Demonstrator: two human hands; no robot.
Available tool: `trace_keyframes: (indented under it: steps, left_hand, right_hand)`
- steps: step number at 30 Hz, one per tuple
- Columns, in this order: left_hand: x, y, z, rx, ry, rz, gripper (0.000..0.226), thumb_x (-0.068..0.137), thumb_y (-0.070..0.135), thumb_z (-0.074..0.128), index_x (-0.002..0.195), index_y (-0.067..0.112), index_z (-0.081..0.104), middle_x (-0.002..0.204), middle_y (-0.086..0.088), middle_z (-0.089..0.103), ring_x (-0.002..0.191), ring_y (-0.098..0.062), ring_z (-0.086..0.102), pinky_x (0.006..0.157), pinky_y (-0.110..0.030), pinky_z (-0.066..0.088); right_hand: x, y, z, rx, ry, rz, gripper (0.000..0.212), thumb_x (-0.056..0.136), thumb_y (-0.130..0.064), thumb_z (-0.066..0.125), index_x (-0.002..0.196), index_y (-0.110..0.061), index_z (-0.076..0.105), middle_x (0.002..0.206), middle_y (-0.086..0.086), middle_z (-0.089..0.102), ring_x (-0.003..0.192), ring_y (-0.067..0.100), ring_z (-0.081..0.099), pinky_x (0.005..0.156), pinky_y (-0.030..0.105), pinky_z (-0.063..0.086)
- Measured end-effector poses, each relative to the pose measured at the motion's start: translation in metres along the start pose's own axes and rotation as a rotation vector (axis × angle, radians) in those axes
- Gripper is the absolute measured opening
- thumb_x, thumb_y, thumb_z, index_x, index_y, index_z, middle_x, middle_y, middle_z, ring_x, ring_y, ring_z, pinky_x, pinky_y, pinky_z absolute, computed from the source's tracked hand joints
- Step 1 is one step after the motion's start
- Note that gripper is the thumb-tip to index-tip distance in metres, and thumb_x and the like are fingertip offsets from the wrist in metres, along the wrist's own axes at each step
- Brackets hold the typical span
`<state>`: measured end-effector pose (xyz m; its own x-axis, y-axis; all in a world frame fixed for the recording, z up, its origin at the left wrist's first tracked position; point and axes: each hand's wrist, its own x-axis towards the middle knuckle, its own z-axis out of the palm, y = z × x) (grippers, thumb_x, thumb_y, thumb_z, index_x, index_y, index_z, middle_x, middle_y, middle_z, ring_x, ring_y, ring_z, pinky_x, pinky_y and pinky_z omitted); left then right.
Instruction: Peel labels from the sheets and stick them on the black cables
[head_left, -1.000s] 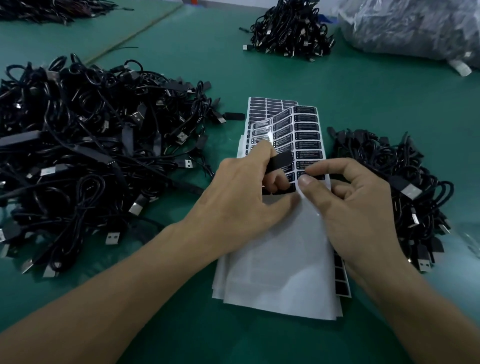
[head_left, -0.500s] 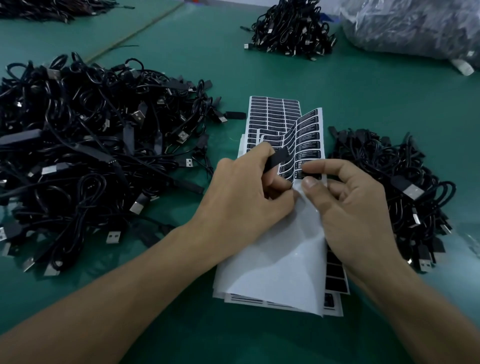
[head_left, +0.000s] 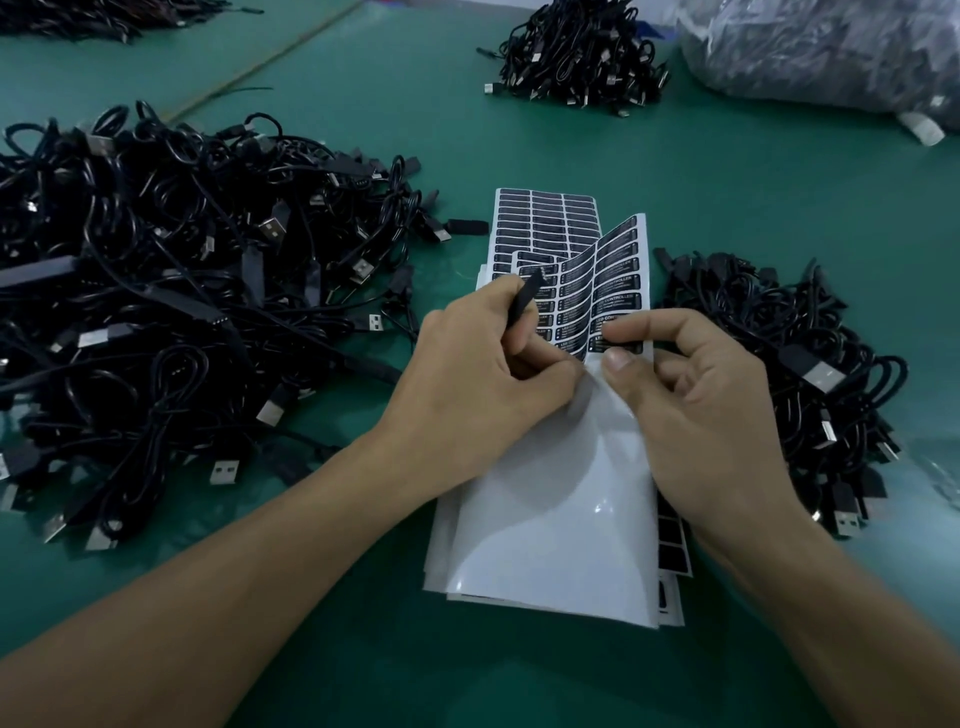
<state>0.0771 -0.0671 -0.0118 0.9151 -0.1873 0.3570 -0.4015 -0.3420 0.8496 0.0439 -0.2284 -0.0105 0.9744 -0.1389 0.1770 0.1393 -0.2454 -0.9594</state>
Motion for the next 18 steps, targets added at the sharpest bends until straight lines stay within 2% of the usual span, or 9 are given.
trace_keyframes:
  steps: [2,4,5,7,9,12,15,17,18]
  left_hand:
    - [0.0008,-0.0018,0.0001,-0.001,0.028,-0.017,0.047,0.075,0.012,0.073,0.072,0.016,0.027,0.068,-0.001,0.074,0.070,-0.034,0.066,0.061,-0.047,0.054]
    - [0.0019,-0.0010,-0.0005,-0.009,0.083,-0.029,0.046,0.072,0.011,0.072,0.071,0.015,0.026,0.067,-0.008,0.071,0.072,-0.037,0.067,0.063,-0.052,0.054]
    - [0.0023,-0.0007,-0.0011,-0.014,0.111,-0.026,0.046,0.072,0.009,0.072,0.071,0.017,0.026,0.066,-0.007,0.071,0.071,-0.036,0.067,0.063,-0.050,0.054]
    - [0.0032,0.0000,-0.0025,-0.037,0.168,-0.016,0.045,0.072,0.004,0.068,0.070,0.020,0.027,0.060,0.001,0.069,0.060,-0.023,0.067,0.057,-0.034,0.055]
    - [0.0036,0.0027,-0.0036,-0.053,0.204,-0.007,0.043,0.070,0.000,0.066,0.070,0.020,0.028,0.051,0.018,0.061,0.049,0.000,0.059,0.050,-0.011,0.042]
    - [0.0030,0.0039,-0.0032,-0.052,0.208,-0.008,0.044,0.071,-0.004,0.066,0.070,0.019,0.028,0.044,0.023,0.050,0.042,0.004,0.049,0.049,-0.006,0.033]
    - [0.0018,0.0007,-0.0029,-0.046,0.180,-0.041,0.044,0.073,-0.002,0.068,0.071,0.019,0.028,0.047,0.017,0.057,0.045,-0.002,0.052,0.051,-0.019,0.040]
    - [0.0012,0.0000,-0.0016,-0.053,0.178,-0.064,0.043,0.074,0.002,0.069,0.072,0.019,0.030,0.055,0.004,0.067,0.055,-0.018,0.065,0.055,-0.038,0.051]
    - [0.0008,0.0006,-0.0008,-0.057,0.176,-0.069,0.043,0.074,0.003,0.070,0.072,0.019,0.030,0.059,-0.001,0.069,0.060,-0.021,0.069,0.060,-0.043,0.055]
  right_hand:
    - [-0.0012,0.0011,-0.0007,-0.095,0.016,-0.047,0.020,0.097,-0.014,0.061,0.092,-0.034,0.065,0.066,0.016,0.062,0.052,0.040,0.047,0.044,0.043,0.041]
    - [-0.0021,0.0014,-0.0028,-0.237,0.027,-0.124,0.021,0.097,-0.016,0.061,0.093,-0.037,0.063,0.067,0.000,0.064,0.046,0.023,0.047,0.043,0.034,0.041]
    - [-0.0026,0.0009,-0.0038,-0.305,0.030,-0.166,0.021,0.096,-0.015,0.060,0.095,-0.036,0.062,0.069,-0.007,0.063,0.046,0.014,0.048,0.040,0.024,0.039]
    - [-0.0028,-0.0024,-0.0050,-0.452,0.014,-0.231,0.019,0.096,-0.012,0.059,0.105,-0.029,0.063,0.067,-0.013,0.060,0.058,0.002,0.055,0.049,0.008,0.038]
    - [-0.0005,-0.0040,-0.0046,-0.610,-0.051,-0.223,0.024,0.098,-0.011,0.056,0.117,-0.024,0.063,0.086,-0.019,0.060,0.079,0.001,0.056,0.068,-0.001,0.036]
    - [0.0006,-0.0043,-0.0045,-0.751,-0.139,-0.163,0.035,0.099,-0.017,0.055,0.131,-0.028,0.056,0.109,-0.005,0.051,0.089,0.005,0.039,0.081,-0.007,0.025]
    - [-0.0051,-0.0059,-0.0024,-0.809,-0.139,-0.163,0.042,0.096,-0.023,0.060,0.137,-0.028,0.053,0.123,0.001,0.041,0.100,0.002,0.025,0.081,-0.006,0.022]
    - [-0.0078,-0.0059,-0.0009,-0.861,-0.104,-0.172,0.042,0.093,-0.026,0.064,0.134,-0.023,0.055,0.138,0.004,0.036,0.116,0.010,0.027,0.088,0.004,0.022]
    - [-0.0084,-0.0061,-0.0004,-0.871,-0.071,-0.199,0.040,0.091,-0.027,0.065,0.130,-0.019,0.057,0.141,0.007,0.037,0.124,0.016,0.030,0.094,0.010,0.021]
